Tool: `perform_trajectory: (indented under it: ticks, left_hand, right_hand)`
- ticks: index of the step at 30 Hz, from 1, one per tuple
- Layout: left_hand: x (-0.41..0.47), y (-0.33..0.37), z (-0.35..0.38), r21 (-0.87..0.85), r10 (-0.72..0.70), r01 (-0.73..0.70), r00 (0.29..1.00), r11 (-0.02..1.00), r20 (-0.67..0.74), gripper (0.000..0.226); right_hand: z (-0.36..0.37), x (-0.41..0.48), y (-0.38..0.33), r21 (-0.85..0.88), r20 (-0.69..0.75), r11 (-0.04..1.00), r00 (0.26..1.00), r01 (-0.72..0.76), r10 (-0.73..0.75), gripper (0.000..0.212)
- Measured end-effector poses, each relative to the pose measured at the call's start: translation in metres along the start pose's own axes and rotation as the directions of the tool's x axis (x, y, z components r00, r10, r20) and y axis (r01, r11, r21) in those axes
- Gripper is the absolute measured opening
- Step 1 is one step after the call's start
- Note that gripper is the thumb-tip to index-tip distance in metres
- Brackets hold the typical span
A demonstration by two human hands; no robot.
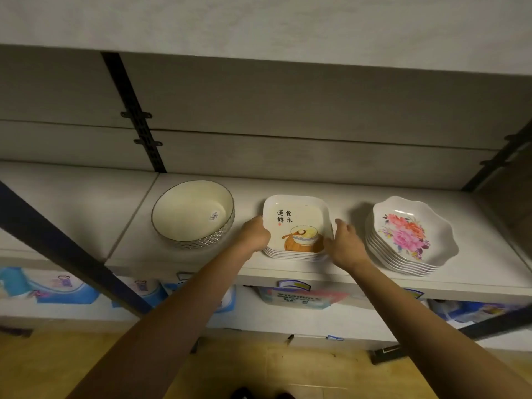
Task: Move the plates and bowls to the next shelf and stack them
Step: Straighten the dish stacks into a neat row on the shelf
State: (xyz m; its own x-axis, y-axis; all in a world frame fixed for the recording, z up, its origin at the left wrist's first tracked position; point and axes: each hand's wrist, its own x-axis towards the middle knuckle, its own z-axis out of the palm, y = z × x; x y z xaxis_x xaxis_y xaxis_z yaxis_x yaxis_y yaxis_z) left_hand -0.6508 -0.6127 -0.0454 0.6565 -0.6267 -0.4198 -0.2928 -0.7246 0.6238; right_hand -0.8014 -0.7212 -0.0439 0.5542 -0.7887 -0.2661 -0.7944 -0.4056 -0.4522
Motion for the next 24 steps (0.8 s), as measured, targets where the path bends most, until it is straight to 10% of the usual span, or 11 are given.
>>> perform_trajectory:
  ticks: [4,10,16,19,24]
  left_hand:
    - [-0.017,-0.007,-0.034,0.015,0.209,-0.212,0.944,0.977,-0.255,0.034]
    - [-0.018,-0.07,-0.117,-0.068,0.19,-0.304,0.739,0.95,-0.646,0.035]
    - [0.006,-0.139,-0.154,-0.508,-0.187,0.053,0.958,0.859,-0.217,0.059]
    - [0.008,-0.146,-0.142,-0.725,-0.196,0.104,0.98,0.681,-0.043,0.048]
    - [0.015,-0.147,-0.122,-0.684,-0.151,0.089,0.988,0.724,-0.031,0.043]
  right_hand:
    - [0.005,-0.007,-0.028,-0.023,-0.263,0.962,0.926,0.273,-0.269,0.045]
    - [0.03,-0.013,-0.101,0.427,-0.031,0.873,0.969,0.235,-0.246,0.037]
    - [0.075,-0.025,-0.152,0.667,0.355,0.734,0.92,-0.125,-0.165,0.051]
    - [0.088,-0.028,-0.163,0.635,0.319,0.768,0.934,-0.087,-0.159,0.043]
    - [0.094,-0.024,-0.163,0.61,0.226,0.791,0.968,-0.056,-0.106,0.04]
